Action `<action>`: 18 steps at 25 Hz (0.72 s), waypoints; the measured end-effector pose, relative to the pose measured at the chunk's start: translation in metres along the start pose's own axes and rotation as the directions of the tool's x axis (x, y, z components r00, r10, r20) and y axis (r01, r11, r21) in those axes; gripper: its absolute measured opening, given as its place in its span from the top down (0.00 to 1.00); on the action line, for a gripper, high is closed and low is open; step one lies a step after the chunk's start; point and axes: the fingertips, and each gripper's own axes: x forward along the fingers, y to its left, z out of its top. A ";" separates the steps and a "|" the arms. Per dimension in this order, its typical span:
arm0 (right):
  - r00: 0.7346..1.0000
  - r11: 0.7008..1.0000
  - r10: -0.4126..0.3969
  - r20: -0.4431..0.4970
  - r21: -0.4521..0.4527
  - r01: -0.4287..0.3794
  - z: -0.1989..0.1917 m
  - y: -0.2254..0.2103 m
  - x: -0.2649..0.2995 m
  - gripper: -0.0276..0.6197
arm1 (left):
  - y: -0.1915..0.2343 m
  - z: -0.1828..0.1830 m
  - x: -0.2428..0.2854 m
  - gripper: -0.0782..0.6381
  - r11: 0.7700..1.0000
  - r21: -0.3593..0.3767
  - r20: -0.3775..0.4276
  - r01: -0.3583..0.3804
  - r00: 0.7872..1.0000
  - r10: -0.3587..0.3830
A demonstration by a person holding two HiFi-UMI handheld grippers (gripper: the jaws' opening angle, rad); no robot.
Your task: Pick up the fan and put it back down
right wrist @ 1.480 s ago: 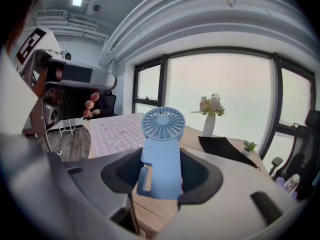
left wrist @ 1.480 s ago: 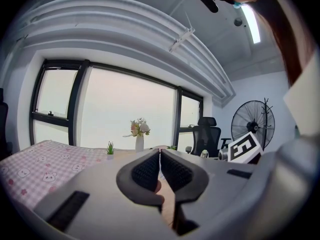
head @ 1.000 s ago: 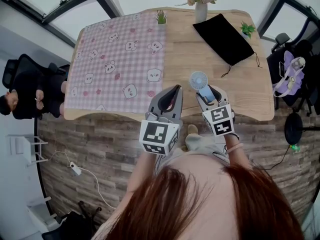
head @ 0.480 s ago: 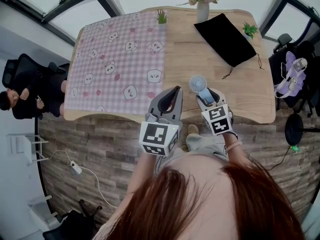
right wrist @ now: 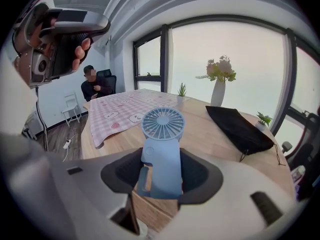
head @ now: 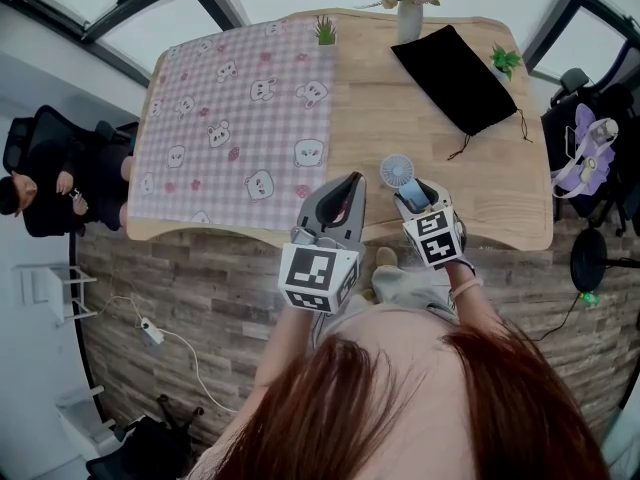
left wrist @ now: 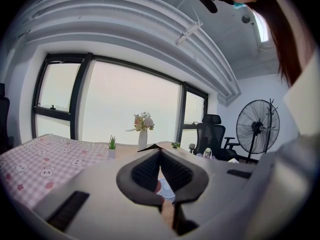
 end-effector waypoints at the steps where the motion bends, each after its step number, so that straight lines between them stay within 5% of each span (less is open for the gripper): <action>1: 1.000 1.000 0.002 -0.006 0.000 -0.002 -0.002 0.000 0.002 0.63 | 0.001 -0.001 0.001 0.87 1.000 -0.001 -0.001 -0.001 1.000 0.000; 18: 0.997 1.000 0.023 -0.080 0.008 -0.022 -0.030 -0.010 0.037 0.63 | 0.013 -0.006 0.012 0.87 1.000 -0.022 -0.023 -0.021 1.000 0.021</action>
